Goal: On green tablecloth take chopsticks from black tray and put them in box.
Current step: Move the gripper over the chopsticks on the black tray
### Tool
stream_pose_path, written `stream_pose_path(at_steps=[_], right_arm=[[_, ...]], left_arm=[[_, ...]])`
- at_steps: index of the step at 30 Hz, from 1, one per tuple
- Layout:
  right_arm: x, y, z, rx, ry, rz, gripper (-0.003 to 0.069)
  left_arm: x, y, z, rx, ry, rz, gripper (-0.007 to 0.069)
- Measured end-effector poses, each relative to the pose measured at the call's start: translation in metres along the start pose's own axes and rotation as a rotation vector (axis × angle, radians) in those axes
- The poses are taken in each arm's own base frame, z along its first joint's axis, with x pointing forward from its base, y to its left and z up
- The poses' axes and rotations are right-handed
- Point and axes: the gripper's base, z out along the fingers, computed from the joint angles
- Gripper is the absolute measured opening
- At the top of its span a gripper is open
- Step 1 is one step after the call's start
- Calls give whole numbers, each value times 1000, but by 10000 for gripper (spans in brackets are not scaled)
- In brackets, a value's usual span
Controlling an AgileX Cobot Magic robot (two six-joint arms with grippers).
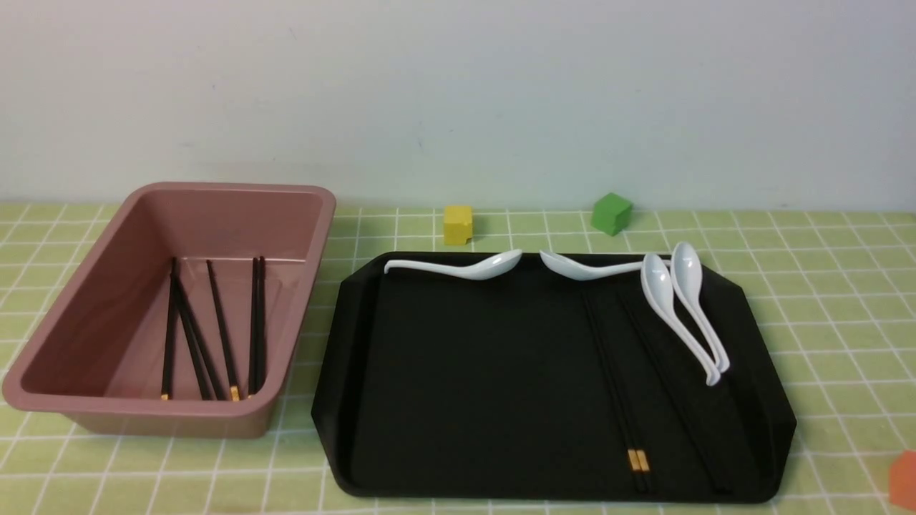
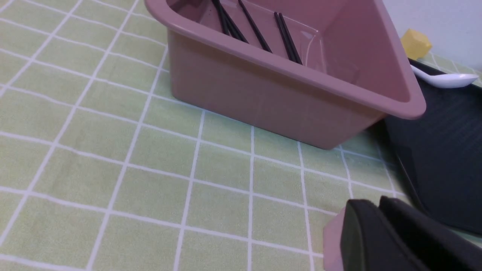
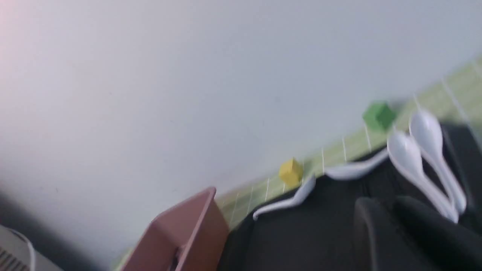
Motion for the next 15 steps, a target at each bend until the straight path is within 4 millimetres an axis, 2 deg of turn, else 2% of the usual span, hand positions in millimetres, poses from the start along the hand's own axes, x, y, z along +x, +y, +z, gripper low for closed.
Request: stream_pose_path(at_steps=[2,4,6,7,9,12,13,15], right_arm=[[-20,14,6,12,21,-97,-3],[-33,23,25,76,157,-191,-8],[-38,23,52,202,443,-262,-1],[-34,18,60,250,538,-267,1],[-22,-2,91,416,840,-286,5],[7,-35,133,559,1144,-267,11],[9,-37,135,563,1159,-266,12],[29,-43,158,544,1278,-265,22]], left_arm=[[0,0,0,0,0,0,62],[0,0,0,0,0,0,66],[0,0,0,0,0,0,71],[0,0,0,0,0,0,71],[0,0,0,0,0,0,71],[0,0,0,0,0,0,75],[0,0,0,0,0,0,75],[0,0,0,0,0,0,76]])
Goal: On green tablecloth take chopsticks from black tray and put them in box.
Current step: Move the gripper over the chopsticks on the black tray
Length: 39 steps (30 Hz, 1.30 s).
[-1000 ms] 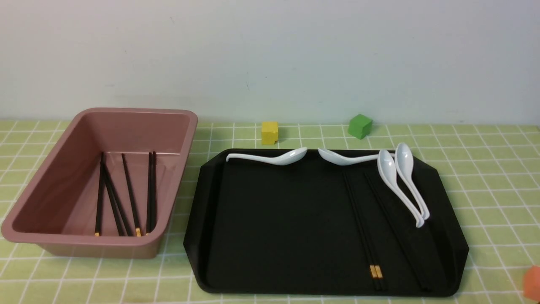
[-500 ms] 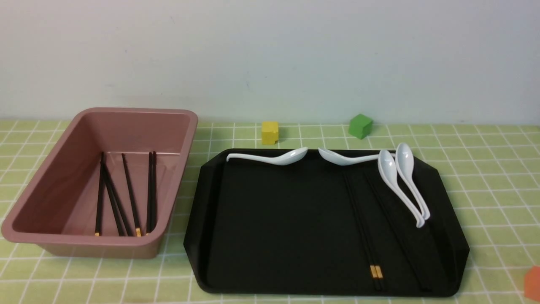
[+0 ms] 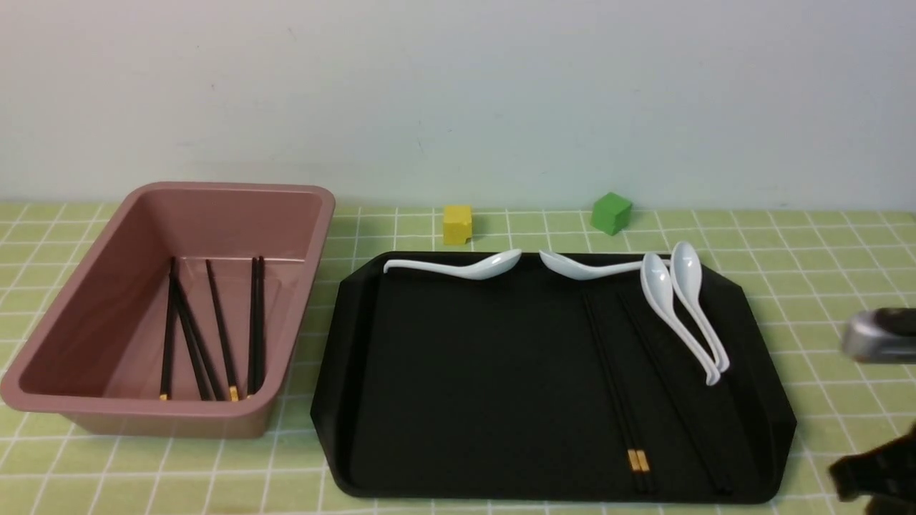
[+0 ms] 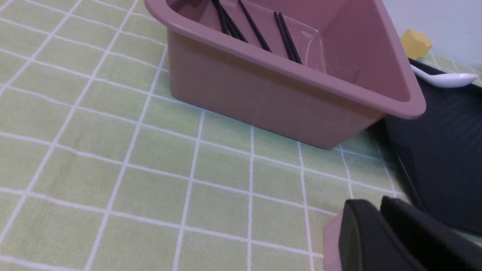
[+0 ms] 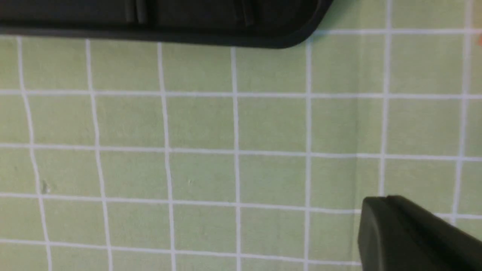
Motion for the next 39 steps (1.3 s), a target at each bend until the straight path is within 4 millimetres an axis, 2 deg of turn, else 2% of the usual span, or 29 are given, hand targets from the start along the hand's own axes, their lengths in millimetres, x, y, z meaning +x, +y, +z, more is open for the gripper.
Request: stream_pose_path(at_steps=[3,7,12,14,17,22,25,27,31,33,34,37,39], right_arm=[[-15,17,15,-17,36,-56,37],[-57,53,22,-28,-21,-54,91],[-86,85,47,2,-12,-74,191],[-98,102,65,14,7,-88,261],[-112,115,91,29,33,-102,353],[-122,117,118,57,60,-109,412],[-121,115,131,73,88,-111,409],[-122,116,132,76,91,-112,389],[-121,115,133,83,103,-113,279],[-121,115,133,87,112,-112,175],[-121,115,131,86,111,-113,141],[-119,114,123,91,116,-120,136],[-117,114,104,91,121,-133,139]], left_arm=[[0,0,0,0,0,0,78],[0,0,0,0,0,0,81],[0,0,0,0,0,0,82],[0,0,0,0,0,0,82],[0,0,0,0,0,0,82],[0,0,0,0,0,0,82],[0,0,0,0,0,0,82],[0,0,0,0,0,0,82],[0,0,0,0,0,0,82],[0,0,0,0,0,0,82],[0,0,0,0,0,0,82],[0,0,0,0,0,0,82],[0,0,0,0,0,0,82]])
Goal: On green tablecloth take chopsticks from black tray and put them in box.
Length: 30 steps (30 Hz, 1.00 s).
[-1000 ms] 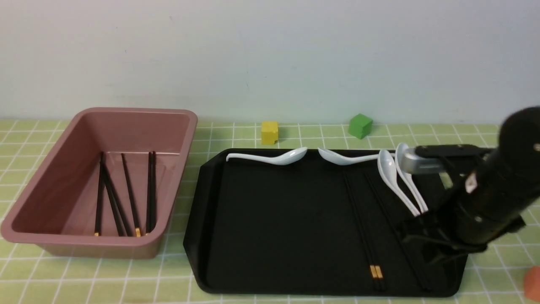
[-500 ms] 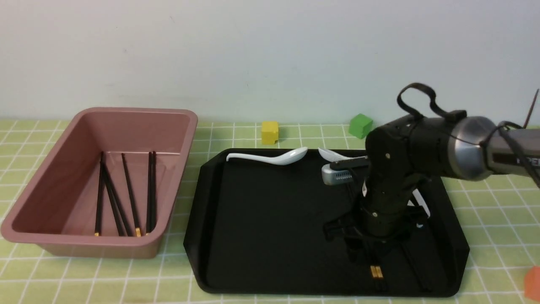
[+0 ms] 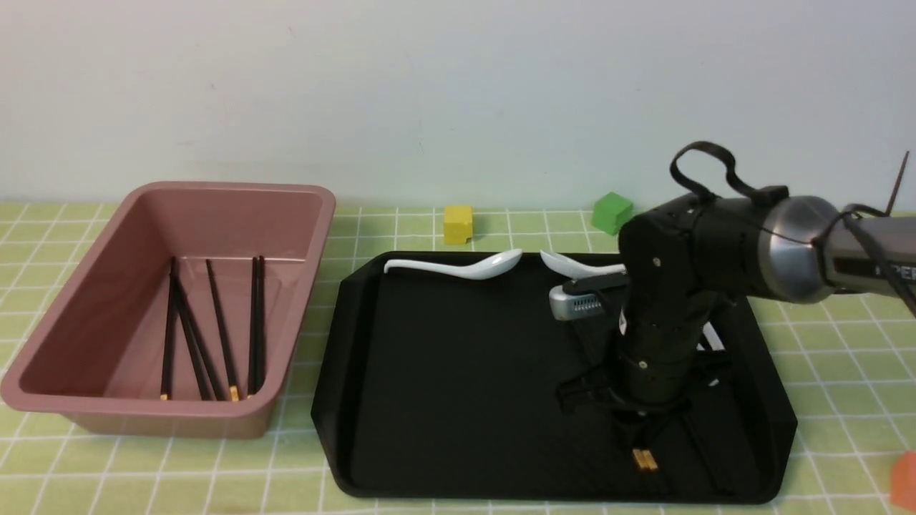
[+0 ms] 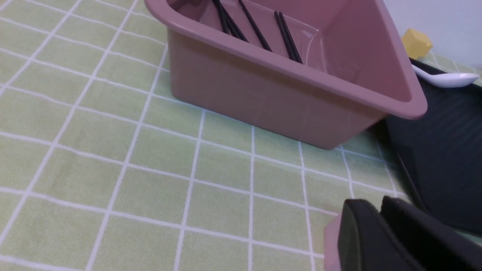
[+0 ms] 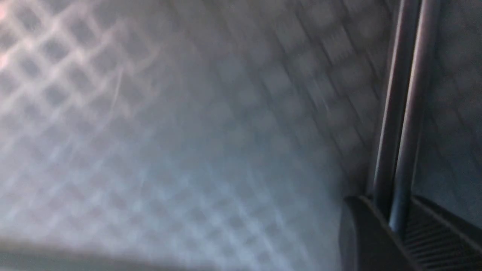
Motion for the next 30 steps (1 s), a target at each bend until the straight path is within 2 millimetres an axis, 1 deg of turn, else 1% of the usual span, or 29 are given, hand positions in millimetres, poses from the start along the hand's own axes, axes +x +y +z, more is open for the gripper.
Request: stream_pose_path(at_steps=[1,3,4,5,7,8,9,12,14,15,16,18,19,20,21,22,24,25,26,27,28,30], right_arm=[[1,0,-2,0,0,0,138],[8,-2,-35,-6,-13,-3,138],[11,-2,-56,-24,-34,2,138],[13,-2,-66,-40,-50,6,138],[16,5,-102,-129,-129,8,138],[16,9,-113,-173,-159,7,138],[15,20,-132,-258,-234,-19,138],[6,56,-170,-470,-419,-117,138],[1,84,-185,-582,-529,-197,138],[-1,90,-185,-592,-550,-217,138],[-5,114,-188,-670,-632,-265,138],[-13,150,-177,-728,-761,-326,138],[-15,163,-169,-738,-796,-340,138],[-16,167,-163,-735,-798,-344,138],[-19,191,-140,-718,-871,-381,138],[-21,203,-124,-700,-900,-391,138],[-25,218,-97,-668,-946,-377,138],[-26,221,-88,-658,-960,-364,138],[-30,227,-71,-635,-984,-332,148],[-32,229,-61,-620,-1003,-304,158],[-33,229,-59,-617,-1011,-291,160],[-37,230,-42,-595,-1013,-250,199]], left_arm=[[0,0,0,0,0,0,82],[0,0,0,0,0,0,82],[0,0,0,0,0,0,82],[0,0,0,0,0,0,82],[0,0,0,0,0,0,82],[0,0,0,0,0,0,82],[0,0,0,0,0,0,82],[0,0,0,0,0,0,82],[0,0,0,0,0,0,82],[0,0,0,0,0,0,82],[0,0,0,0,0,0,82],[0,0,0,0,0,0,82],[0,0,0,0,0,0,82],[0,0,0,0,0,0,82],[0,0,0,0,0,0,82],[0,0,0,0,0,0,82],[0,0,0,0,0,0,82],[0,0,0,0,0,0,82],[0,0,0,0,0,0,82],[0,0,0,0,0,0,82],[0,0,0,0,0,0,82],[0,0,0,-1,0,0,82]])
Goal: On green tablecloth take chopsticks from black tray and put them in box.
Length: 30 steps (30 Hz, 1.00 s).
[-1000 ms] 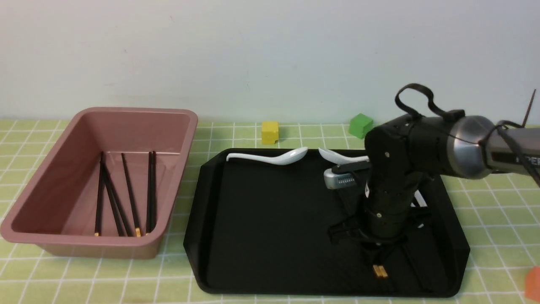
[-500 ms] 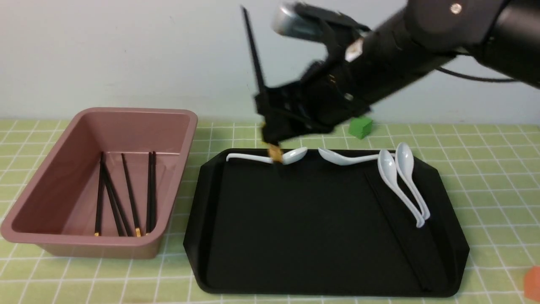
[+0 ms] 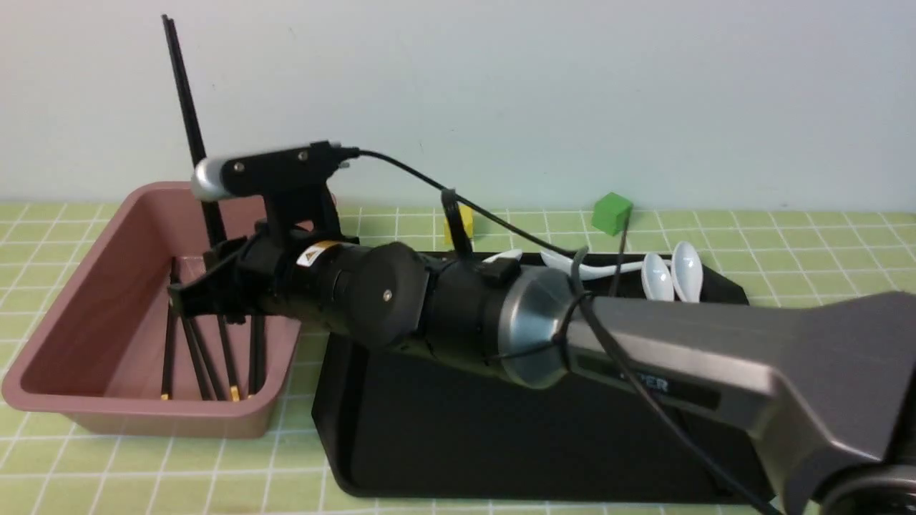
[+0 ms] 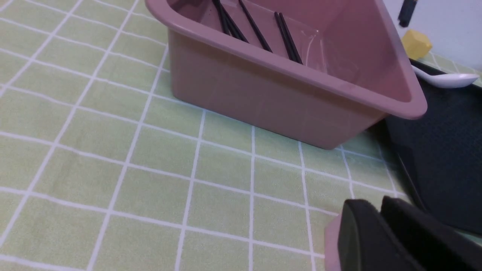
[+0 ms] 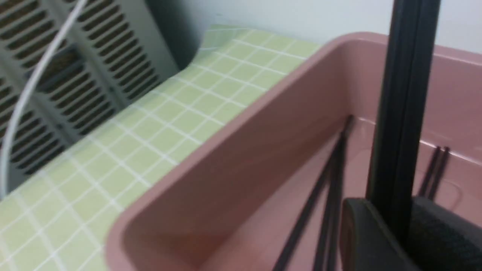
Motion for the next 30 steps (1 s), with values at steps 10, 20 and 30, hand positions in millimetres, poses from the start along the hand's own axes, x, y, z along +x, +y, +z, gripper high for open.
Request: stream_pose_path(at_steps=[10,20,30], right_arm=[[4,4,-5,-88,137,-87,300],[-112,-5,-128,-303,254,-251,16],[-175,-71,-294,-78,445,-252,-5]], left_arm=[[0,0,0,0,0,0,82],[0,0,0,0,0,0,82],[0,0,0,0,0,0,82]])
